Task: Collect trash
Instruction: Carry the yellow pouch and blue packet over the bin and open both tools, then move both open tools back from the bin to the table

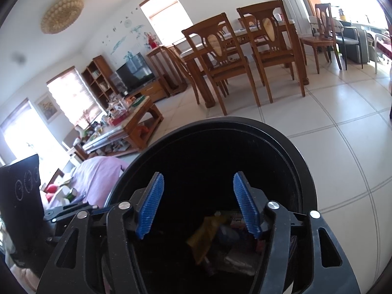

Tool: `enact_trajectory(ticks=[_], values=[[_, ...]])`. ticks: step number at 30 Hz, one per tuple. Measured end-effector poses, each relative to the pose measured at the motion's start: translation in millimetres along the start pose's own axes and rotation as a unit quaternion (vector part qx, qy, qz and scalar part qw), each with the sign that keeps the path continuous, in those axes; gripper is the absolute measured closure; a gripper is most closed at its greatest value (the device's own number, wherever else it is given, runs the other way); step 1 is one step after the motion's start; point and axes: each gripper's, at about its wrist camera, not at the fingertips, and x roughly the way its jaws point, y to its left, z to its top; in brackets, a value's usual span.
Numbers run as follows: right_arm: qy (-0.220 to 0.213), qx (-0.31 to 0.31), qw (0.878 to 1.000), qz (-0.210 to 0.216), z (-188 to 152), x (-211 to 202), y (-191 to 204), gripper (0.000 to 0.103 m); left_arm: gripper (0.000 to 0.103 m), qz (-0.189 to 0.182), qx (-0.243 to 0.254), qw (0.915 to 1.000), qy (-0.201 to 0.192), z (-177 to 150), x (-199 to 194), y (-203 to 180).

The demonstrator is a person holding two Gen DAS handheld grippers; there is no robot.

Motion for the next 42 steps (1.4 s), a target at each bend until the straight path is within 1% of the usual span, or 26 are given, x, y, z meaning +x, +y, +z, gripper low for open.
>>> enact_trajectory(ticks=[1,2,3,4,5,7,8,17,24,28,35,39,41,42], values=[[-0.003,-0.001,1.0,0.002,0,-2,2,0.033,0.02,0.006,0.006,0.9999,-0.014,-1,-5,-2],[-0.005,-0.001,1.0,0.003,1,-3,2,0.03,0.011,0.011,0.011,0.9996,-0.024,-1,-8,-4],[-0.007,0.0,1.0,0.003,1,-4,3,0.024,0.008,0.014,0.017,0.9993,-0.032,-1,-11,-6],[-0.01,0.003,1.0,0.004,0,-5,4,0.02,0.005,0.016,0.024,0.999,-0.035,-2,-12,-8],[-0.013,0.005,1.0,0.005,1,-6,3,0.018,0.005,0.019,0.03,0.9988,-0.034,-2,-13,-10],[-0.017,0.009,1.0,0.004,0,-8,3,0.008,0.005,0.029,0.041,0.9984,-0.028,-4,-12,-13],[-0.018,0.01,1.0,0.002,0,-8,4,0.006,0.005,0.032,0.044,0.9982,-0.026,-4,-12,-14],[-0.004,0.012,1.0,0.013,0,-5,15,0.005,0.005,0.044,0.049,0.9972,-0.035,-15,-31,-8],[0.011,0.014,0.999,0.027,3,3,38,0.005,0.005,0.062,0.035,0.9967,-0.039,-27,-56,13],[0.017,0.003,0.999,0.04,4,13,59,0.005,0.005,0.079,0.021,0.9959,-0.04,-38,-74,32],[0.038,-0.026,0.997,0.067,2,38,113,0.005,0.005,0.108,-0.029,0.9926,-0.046,-55,-108,87],[0.05,-0.051,0.994,0.082,-3,55,150,0.005,0.005,0.124,-0.066,0.9886,-0.055,-68,-133,126],[0.058,-0.07,0.992,0.086,-7,64,172,0.005,0.005,0.136,-0.089,0.9849,-0.061,-75,-146,147],[0.062,-0.08,0.991,0.086,-10,69,183,0.005,0.005,0.145,-0.105,0.9816,-0.066,-79,-153,160]])
